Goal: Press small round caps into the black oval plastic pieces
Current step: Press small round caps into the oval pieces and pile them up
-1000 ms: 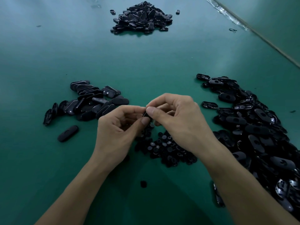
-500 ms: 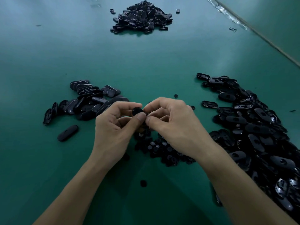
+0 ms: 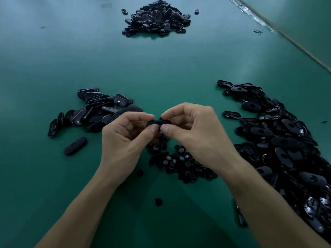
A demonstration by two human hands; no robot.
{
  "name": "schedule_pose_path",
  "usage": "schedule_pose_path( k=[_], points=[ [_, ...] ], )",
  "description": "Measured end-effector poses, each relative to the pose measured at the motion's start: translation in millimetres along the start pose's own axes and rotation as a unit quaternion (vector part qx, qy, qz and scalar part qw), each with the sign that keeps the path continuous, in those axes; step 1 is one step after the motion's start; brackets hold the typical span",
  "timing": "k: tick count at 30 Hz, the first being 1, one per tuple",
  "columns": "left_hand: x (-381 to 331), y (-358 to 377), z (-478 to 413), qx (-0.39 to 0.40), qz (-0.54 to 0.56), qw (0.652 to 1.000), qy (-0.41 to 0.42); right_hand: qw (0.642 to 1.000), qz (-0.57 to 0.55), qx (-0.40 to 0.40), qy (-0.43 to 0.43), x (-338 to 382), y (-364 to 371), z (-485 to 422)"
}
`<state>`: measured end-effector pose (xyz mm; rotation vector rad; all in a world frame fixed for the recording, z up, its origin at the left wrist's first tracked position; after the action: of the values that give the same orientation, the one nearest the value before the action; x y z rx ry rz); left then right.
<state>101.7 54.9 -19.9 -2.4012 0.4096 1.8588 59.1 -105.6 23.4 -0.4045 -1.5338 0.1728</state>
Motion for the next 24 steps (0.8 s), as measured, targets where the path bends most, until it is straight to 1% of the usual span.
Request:
schedule_pose_path(
  k=[4,10,12,13,15,17,19,21,24],
  points=[
    [2.5,-1.1,-0.3,-0.007,0.008,1.0,0.001,0.999,0.037,-0.022,0.015,-2.1,0.1,-0.5],
    [3.3,-3.7,-0.9,-0.006,0.023,1.0,-0.008,1.0,0.021,-0.011,0.011,-1.2,-1.4,0.4],
    [3.6,-3.8,-1.3,-0.009,0.023,1.0,-0.009,0.999,0.031,-0.031,0.006,-2.4,-2.2,-0.2],
    [3.6,-3.5,-1.3,-0.01,0.026,1.0,-0.01,0.997,0.053,-0.048,0.002,-3.7,-3.0,-0.8],
    [4.0,-3.6,-1.5,-0.012,0.029,0.999,-0.009,0.988,0.147,-0.057,-0.002,-5.3,-4.9,-2.1],
    [3.9,-3.5,-1.7,-0.013,0.03,0.999,-0.01,0.963,0.27,-0.019,0.006,-7.6,-5.1,-1.2],
    [3.7,-3.6,-1.6,-0.01,0.035,0.999,-0.013,0.934,0.357,0.025,0.015,-9.7,-2.6,1.7],
    [3.7,-4.0,-1.4,-0.009,0.038,0.999,-0.017,0.926,0.376,0.042,0.02,-9.7,0.8,4.3],
    [5.2,-3.9,-1.0,-0.012,0.043,0.999,-0.02,0.931,0.363,0.03,0.017,-9.9,2.7,4.4]
  ],
)
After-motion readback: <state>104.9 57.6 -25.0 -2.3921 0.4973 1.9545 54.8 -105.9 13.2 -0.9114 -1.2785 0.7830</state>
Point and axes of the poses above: each hand's wrist, its own z-axis away from the middle knuckle, its own y-axis out of the palm, x = y × z, the point moved 1 cm from there along -z, towards the middle knuckle
